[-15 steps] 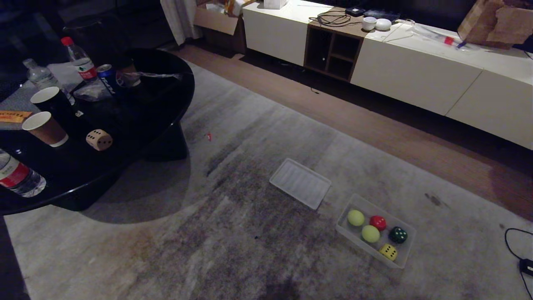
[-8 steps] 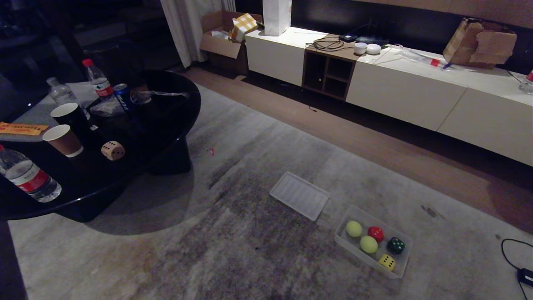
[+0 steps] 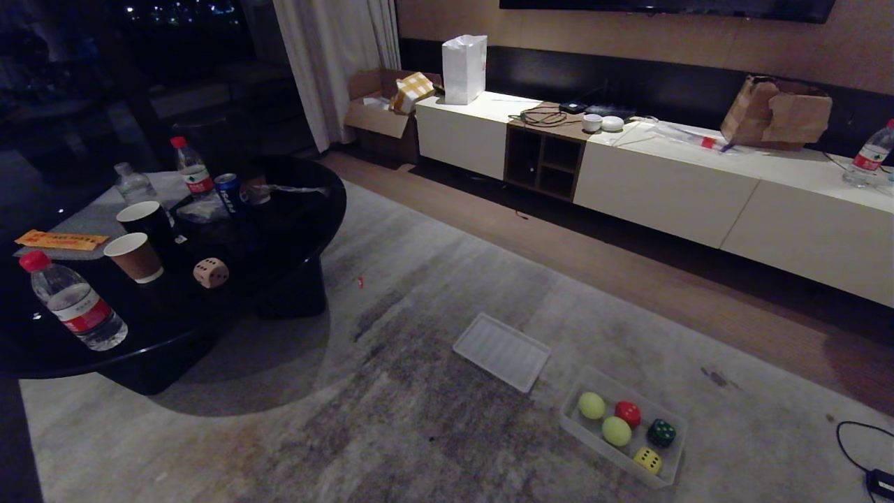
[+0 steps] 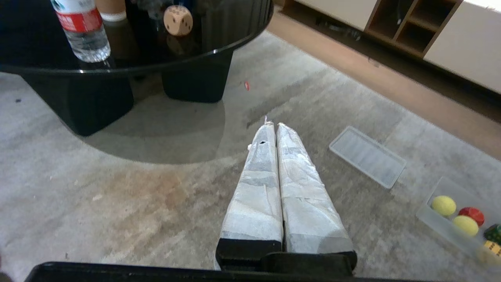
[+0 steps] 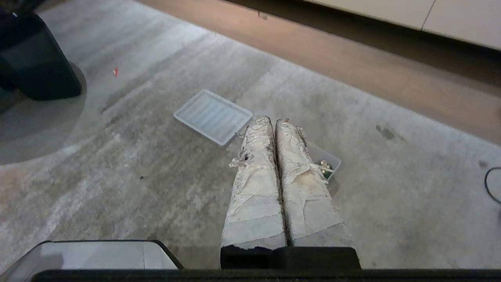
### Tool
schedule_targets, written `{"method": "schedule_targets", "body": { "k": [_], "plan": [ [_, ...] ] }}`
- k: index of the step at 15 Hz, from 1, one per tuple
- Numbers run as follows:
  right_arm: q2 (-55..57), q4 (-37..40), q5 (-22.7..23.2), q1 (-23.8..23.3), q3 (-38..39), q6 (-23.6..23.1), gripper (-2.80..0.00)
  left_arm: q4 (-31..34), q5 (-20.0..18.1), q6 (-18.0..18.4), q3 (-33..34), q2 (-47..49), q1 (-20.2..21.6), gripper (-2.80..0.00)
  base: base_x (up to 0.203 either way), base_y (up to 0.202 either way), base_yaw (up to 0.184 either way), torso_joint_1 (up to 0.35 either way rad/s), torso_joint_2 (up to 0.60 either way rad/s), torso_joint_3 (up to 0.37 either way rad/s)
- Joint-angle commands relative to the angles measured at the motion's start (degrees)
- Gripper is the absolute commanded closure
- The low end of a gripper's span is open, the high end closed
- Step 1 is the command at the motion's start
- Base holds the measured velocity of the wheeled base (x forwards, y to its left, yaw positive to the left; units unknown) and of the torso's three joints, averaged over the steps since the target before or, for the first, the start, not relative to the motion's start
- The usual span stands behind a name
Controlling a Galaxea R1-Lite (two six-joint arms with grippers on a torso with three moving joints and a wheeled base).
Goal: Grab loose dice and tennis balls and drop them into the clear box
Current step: Pick up toys out of the box
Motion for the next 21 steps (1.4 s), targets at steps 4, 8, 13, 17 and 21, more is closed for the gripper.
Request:
{"method": "schedule_targets", "body": {
  "k": [4, 8, 13, 17, 21],
  "plan": [
    [0.10, 0.11, -0.01, 0.02, -0.02, 0.03, 0.00, 0.13, -0.05, 0.44, 0.09, 0.09, 0.00, 0.00, 0.000, 0.000, 0.000, 0.001, 0.00, 0.123],
    [0.10, 0.20, -0.10, 0.02, -0.02, -0.06, 0.00, 0.13, -0.05, 0.48, 0.09, 0.09, -0.01, 0.00, 0.000, 0.000, 0.000, 0.001, 0.00, 0.008],
    [0.10, 0.11, -0.10, 0.02, -0.02, -0.06, 0.00, 0.13, -0.09, 0.52, 0.09, 0.09, -0.07, 0.00, -0.002, -0.004, 0.073, 0.002, 0.00, 0.004],
    [0.10, 0.11, -0.10, 0.02, -0.02, 0.03, 0.00, 0.13, -0.05, 0.48, 0.09, 0.09, 0.00, 0.00, 0.001, -0.008, 0.164, 0.003, 0.01, 0.008],
    [0.10, 0.11, -0.10, 0.02, -0.02, 0.03, 0.00, 0.13, -0.05, 0.48, 0.09, 0.09, 0.00, 0.00, -0.001, -0.008, 0.166, 0.003, 0.00, 0.001]
  ]
}}
